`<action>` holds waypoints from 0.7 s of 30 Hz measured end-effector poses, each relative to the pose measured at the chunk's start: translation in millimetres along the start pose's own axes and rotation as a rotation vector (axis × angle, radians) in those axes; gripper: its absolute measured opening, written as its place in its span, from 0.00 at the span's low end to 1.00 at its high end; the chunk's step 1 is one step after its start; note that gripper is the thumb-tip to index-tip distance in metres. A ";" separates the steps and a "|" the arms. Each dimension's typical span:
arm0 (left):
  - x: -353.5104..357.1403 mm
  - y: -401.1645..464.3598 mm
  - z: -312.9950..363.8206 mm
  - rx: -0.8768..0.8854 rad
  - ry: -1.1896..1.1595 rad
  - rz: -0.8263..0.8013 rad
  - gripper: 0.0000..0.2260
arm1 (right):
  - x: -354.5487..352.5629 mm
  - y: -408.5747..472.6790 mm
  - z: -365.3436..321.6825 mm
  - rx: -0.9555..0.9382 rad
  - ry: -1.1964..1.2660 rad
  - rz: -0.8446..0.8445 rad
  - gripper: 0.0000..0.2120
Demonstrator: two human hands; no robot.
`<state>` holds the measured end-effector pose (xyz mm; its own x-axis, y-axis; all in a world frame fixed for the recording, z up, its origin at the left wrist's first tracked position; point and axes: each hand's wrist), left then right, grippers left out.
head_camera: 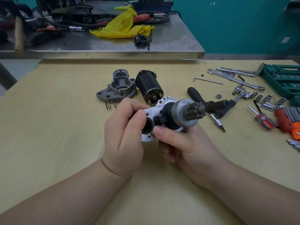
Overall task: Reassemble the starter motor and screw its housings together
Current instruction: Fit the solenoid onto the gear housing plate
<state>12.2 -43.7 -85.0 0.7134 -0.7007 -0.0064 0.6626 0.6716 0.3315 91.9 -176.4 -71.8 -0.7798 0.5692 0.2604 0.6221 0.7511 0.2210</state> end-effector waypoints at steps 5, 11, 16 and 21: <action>1.9 2.7 0.9 -0.026 -0.014 0.006 0.11 | -2.1 1.6 -0.8 0.013 0.025 -0.007 0.11; 2.6 4.2 2.3 -0.012 -0.020 -0.021 0.14 | -3.1 0.6 -1.9 0.022 0.067 -0.022 0.09; 2.4 5.6 2.8 -0.110 -0.058 0.005 0.11 | -2.8 0.6 2.4 0.113 0.071 0.017 0.17; 4.4 8.8 4.6 -0.186 -0.099 0.002 0.10 | -2.0 -0.4 2.3 0.099 0.101 0.034 0.04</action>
<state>20.1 -41.9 -77.8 0.6946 -0.7137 0.0898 0.6988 0.6991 0.1514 93.1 -177.1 -74.6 -0.7441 0.5626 0.3602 0.6346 0.7637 0.1181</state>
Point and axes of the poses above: each hand's wrist, its own y-axis towards the middle knuckle, its own x-axis out of the palm, z = x × y, and after that the axes turned 12 degrees about -x, right-handed
